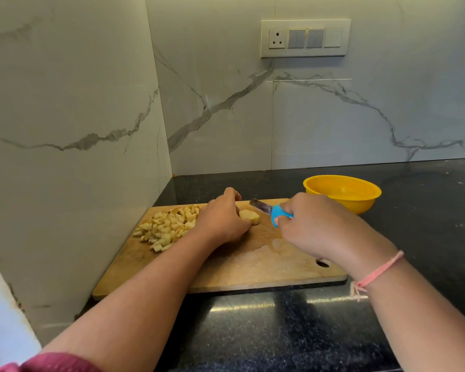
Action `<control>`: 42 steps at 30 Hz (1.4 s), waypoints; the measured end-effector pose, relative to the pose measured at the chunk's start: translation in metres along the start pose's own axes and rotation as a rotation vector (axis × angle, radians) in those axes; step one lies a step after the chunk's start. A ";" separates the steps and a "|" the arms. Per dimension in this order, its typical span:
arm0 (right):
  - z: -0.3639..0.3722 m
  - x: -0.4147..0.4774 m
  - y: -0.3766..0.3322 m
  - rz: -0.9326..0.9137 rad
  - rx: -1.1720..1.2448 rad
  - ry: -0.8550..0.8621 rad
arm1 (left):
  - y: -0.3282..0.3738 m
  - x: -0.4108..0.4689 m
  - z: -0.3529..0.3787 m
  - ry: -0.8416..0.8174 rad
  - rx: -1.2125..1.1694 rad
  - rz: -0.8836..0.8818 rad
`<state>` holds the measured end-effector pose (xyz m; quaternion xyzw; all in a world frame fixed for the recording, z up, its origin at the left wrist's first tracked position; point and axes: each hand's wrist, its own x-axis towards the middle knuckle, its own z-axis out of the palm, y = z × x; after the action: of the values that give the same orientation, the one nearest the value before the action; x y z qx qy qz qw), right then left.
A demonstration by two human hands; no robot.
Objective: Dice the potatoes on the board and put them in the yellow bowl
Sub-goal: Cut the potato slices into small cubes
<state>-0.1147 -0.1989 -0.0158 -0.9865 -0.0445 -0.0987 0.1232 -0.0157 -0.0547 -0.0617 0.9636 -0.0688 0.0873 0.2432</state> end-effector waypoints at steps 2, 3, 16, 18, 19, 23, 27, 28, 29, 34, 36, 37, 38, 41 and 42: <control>0.006 0.007 -0.002 0.002 0.004 -0.012 | 0.000 0.001 0.000 -0.001 -0.001 0.001; 0.008 0.010 -0.003 0.008 0.009 -0.027 | 0.000 0.001 0.000 -0.003 -0.004 0.000; 0.007 0.021 -0.017 -0.033 -0.081 -0.146 | -0.002 0.002 0.001 -0.003 0.003 0.009; 0.007 0.013 -0.012 -0.032 -0.100 -0.143 | -0.002 0.002 0.000 -0.005 -0.006 0.016; 0.007 0.007 -0.009 -0.036 -0.108 -0.141 | -0.002 0.002 0.000 -0.008 -0.012 0.017; 0.007 -0.010 -0.001 -0.051 -0.142 -0.136 | -0.002 0.002 0.000 -0.010 -0.021 0.020; -0.001 -0.025 0.004 -0.038 -0.161 -0.158 | -0.003 0.002 0.000 -0.011 -0.018 0.029; -0.004 -0.027 0.005 -0.035 -0.155 -0.165 | -0.004 0.001 0.000 -0.011 -0.024 0.029; -0.007 -0.028 0.007 -0.030 -0.143 -0.167 | -0.004 0.001 -0.001 -0.013 -0.034 0.032; -0.008 -0.018 0.008 -0.008 -0.022 -0.045 | -0.005 0.001 -0.002 -0.027 -0.050 0.024; -0.001 -0.010 0.004 -0.010 0.003 -0.018 | -0.005 0.002 -0.002 -0.023 -0.047 0.010; 0.003 -0.006 0.002 -0.012 0.012 -0.015 | -0.005 0.002 -0.002 -0.023 -0.048 0.004; 0.007 -0.003 0.001 -0.011 0.018 -0.014 | -0.004 0.002 -0.001 -0.024 -0.051 0.000; 0.015 0.008 -0.002 0.001 0.034 -0.030 | -0.004 0.003 -0.001 -0.025 -0.061 -0.005; 0.018 0.011 -0.003 0.002 0.040 -0.043 | -0.005 0.004 -0.001 -0.024 -0.063 -0.005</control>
<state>-0.1012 -0.1909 -0.0297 -0.9857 -0.0482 -0.0765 0.1419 -0.0114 -0.0502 -0.0622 0.9566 -0.0718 0.0731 0.2728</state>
